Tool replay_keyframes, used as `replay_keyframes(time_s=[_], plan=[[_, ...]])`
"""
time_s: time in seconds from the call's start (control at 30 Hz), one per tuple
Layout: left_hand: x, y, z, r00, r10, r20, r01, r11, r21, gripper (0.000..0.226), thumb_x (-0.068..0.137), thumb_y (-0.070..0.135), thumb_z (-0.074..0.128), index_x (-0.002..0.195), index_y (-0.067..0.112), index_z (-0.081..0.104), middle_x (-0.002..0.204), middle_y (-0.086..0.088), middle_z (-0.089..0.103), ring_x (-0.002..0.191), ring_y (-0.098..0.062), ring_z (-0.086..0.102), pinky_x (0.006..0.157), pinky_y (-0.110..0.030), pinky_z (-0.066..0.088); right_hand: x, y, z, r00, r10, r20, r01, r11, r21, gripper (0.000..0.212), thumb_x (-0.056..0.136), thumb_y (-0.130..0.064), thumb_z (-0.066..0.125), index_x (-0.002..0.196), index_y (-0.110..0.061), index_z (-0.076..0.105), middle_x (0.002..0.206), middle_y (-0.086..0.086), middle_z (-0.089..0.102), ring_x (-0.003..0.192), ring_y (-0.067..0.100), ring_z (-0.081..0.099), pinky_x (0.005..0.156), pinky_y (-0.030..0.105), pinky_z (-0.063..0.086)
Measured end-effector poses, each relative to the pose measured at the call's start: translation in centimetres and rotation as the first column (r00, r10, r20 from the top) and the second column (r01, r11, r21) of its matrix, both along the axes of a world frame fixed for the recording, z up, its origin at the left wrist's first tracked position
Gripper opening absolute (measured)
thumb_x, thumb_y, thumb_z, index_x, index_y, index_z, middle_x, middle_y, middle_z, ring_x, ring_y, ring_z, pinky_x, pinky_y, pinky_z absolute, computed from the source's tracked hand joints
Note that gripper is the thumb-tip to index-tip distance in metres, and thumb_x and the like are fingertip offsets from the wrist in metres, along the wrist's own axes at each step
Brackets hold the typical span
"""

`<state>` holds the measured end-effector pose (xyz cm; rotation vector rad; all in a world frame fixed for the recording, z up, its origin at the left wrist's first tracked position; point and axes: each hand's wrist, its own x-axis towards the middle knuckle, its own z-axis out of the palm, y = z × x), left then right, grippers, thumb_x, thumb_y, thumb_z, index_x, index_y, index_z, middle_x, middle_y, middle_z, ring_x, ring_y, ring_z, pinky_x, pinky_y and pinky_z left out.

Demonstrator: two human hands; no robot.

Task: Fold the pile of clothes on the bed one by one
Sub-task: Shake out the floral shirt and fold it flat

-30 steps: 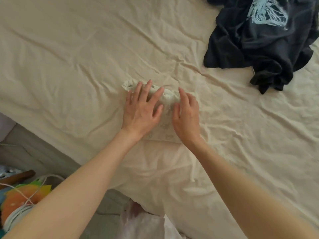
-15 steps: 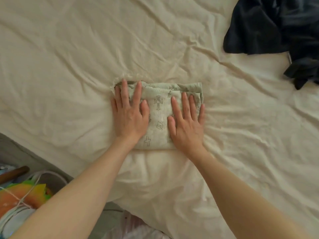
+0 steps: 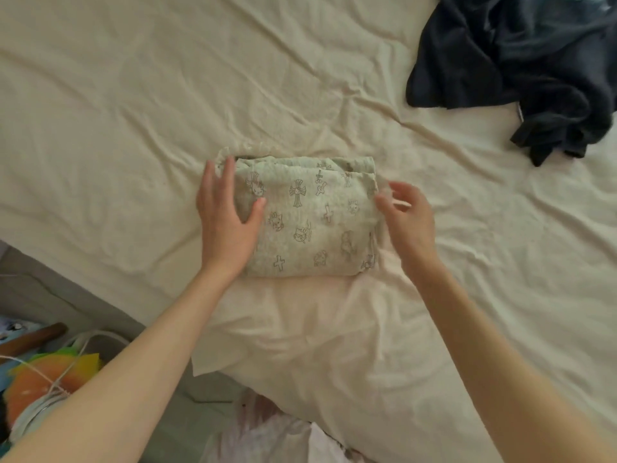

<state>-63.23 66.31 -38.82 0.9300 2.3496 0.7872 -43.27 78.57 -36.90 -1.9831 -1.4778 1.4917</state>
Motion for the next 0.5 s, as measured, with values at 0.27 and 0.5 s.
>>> replay_keyframes(time_s=[0.27,0.5], plan=[[-1.2,0.1,-0.2,0.810,0.373,0.453,-0.273,0.923,-0.270,0.068,0.080,0.049,0.068,0.135,0.016,0.044,0.133,-0.001,0.049,0.111,-0.011,0.055,0.090,-0.026,0.050,1.2,2.6,-1.1,0.966,-0.156,-0.207,-0.041,0.698,-0.715,0.033,0.086,-0.037,0.067,0.105,-0.010,0.062,0.087,0.001,0.069,0.074,0.015,0.062,0.067,0.027,0.052],[-2.4,0.2,1.5,0.593,0.344,0.728,-0.121,0.932,-0.343,0.054,0.091,0.035,0.059,0.139,0.021,0.037,0.121,0.006,0.059,0.103,-0.015,0.059,0.078,-0.040,0.050,0.7,3.3,-1.3,0.990,-0.044,-0.135,-0.066,0.697,-0.714,0.023,0.089,-0.028,0.066,0.097,-0.009,0.057,0.094,0.005,0.057,0.088,0.022,0.047,0.075,0.034,0.051]])
